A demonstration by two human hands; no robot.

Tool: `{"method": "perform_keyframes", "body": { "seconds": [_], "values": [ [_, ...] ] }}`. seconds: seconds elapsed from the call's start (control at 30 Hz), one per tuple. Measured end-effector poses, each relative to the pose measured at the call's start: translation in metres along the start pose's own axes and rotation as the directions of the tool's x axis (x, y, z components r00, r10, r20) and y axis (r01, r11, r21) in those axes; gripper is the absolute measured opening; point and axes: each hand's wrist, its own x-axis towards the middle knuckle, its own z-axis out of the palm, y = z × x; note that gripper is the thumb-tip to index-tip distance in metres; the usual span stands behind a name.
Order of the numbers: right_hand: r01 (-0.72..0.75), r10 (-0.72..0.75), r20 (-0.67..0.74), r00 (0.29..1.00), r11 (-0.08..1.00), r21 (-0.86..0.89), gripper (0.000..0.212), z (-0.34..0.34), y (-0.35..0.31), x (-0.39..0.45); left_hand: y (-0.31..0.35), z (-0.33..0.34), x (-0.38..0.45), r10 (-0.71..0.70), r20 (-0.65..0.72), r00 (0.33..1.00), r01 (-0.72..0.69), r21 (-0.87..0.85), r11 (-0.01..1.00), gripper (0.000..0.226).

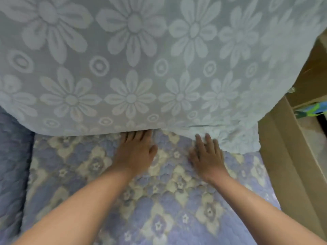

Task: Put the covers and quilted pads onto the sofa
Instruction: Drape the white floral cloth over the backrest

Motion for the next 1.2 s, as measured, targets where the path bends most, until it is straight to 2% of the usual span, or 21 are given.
{"method": "perform_keyframes", "body": {
  "seconds": [0.07,0.13,0.23,0.3,0.33,0.4,0.47,0.53,0.57,0.67,0.77,0.8,0.87,0.9,0.93,1.03,1.13,1.17,1.2],
  "values": [
    [-0.058,0.058,0.036,0.998,0.998,0.009,0.069,-0.006,0.003,0.037,0.012,0.004,0.015,-0.021,0.039,0.999,0.018,0.07,0.997,0.075],
    [0.033,-0.038,-0.08,0.996,0.997,-0.065,0.064,-0.02,0.015,0.08,0.029,0.011,0.026,-0.084,0.029,0.996,0.078,0.159,0.984,0.072],
    [0.199,-0.223,-0.103,0.969,0.959,-0.203,0.061,-0.036,0.044,0.127,0.038,0.024,0.042,-0.211,0.114,0.971,0.177,0.254,0.951,0.072],
    [0.196,-0.22,-0.164,0.961,0.969,-0.151,0.054,-0.03,0.051,0.121,0.049,0.025,0.049,-0.309,0.126,0.943,0.265,0.279,0.923,0.074],
    [0.183,-0.194,-0.211,0.958,0.981,-0.07,0.054,-0.024,0.051,0.107,0.061,0.027,0.052,-0.365,0.097,0.926,0.332,0.252,0.909,0.073],
    [0.187,-0.175,-0.207,0.963,0.981,0.043,0.061,-0.009,0.051,0.067,0.096,0.03,0.057,-0.438,0.042,0.898,0.425,0.182,0.887,0.073],
    [0.141,-0.121,-0.193,0.974,0.985,0.095,0.067,-0.001,0.076,0.041,0.137,0.042,0.06,-0.323,-0.02,0.946,0.322,0.157,0.934,0.076],
    [0.001,0.034,-0.203,0.979,0.986,0.168,0.066,-0.006,0.114,0.049,0.157,0.055,0.066,-0.175,-0.053,0.983,0.181,0.167,0.969,0.069],
    [-0.047,0.083,-0.21,0.974,0.984,0.169,0.066,-0.01,0.133,0.059,0.161,0.055,0.073,-0.155,-0.067,0.986,0.164,0.181,0.97,0.064],
    [0.008,0.017,-0.191,0.981,0.991,0.133,0.064,-0.018,0.165,0.097,0.155,0.056,0.11,-0.213,-0.113,0.97,0.232,0.191,0.954,0.061],
    [0.026,0.021,-0.182,0.983,0.967,0.253,0.06,-0.019,0.162,0.112,0.162,0.058,0.132,-0.13,-0.244,0.961,0.18,0.192,0.965,0.066],
    [0.02,0.035,-0.194,0.98,0.96,0.278,0.06,-0.018,0.159,0.11,0.177,0.057,0.134,-0.133,-0.238,0.962,0.175,0.167,0.97,0.066],
    [0.025,0.045,-0.244,0.969,0.961,0.277,0.059,-0.014,0.156,0.099,0.216,0.062,0.122,-0.272,-0.202,0.941,0.295,0.095,0.951,0.059],
    [0.044,0.031,-0.26,0.965,0.96,0.277,0.061,-0.011,0.156,0.093,0.233,0.067,0.114,-0.304,-0.24,0.922,0.324,0.05,0.945,0.058],
    [0.069,0.011,-0.266,0.964,0.955,0.288,0.062,-0.009,0.158,0.087,0.246,0.069,0.105,-0.285,-0.244,0.927,0.302,0.033,0.953,0.058],
    [0.116,0.0,-0.303,0.953,0.924,0.364,0.066,-0.014,0.171,0.083,0.246,0.082,0.11,-0.037,-0.068,0.997,0.046,0.134,0.99,0.062],
    [0.104,0.075,-0.358,0.931,0.884,0.455,0.062,-0.02,0.176,0.092,0.247,0.079,0.166,-0.025,0.013,1.0,0.024,0.071,0.997,0.07],
    [0.099,0.096,-0.381,0.919,0.882,0.461,0.059,-0.02,0.174,0.096,0.249,0.086,0.184,-0.042,0.0,0.999,0.042,0.06,0.997,0.07],
    [0.083,0.116,-0.389,0.914,0.886,0.457,0.056,-0.021,0.172,0.103,0.25,0.099,0.198,-0.066,-0.08,0.995,0.074,0.101,0.992,0.07]
  ]
}}
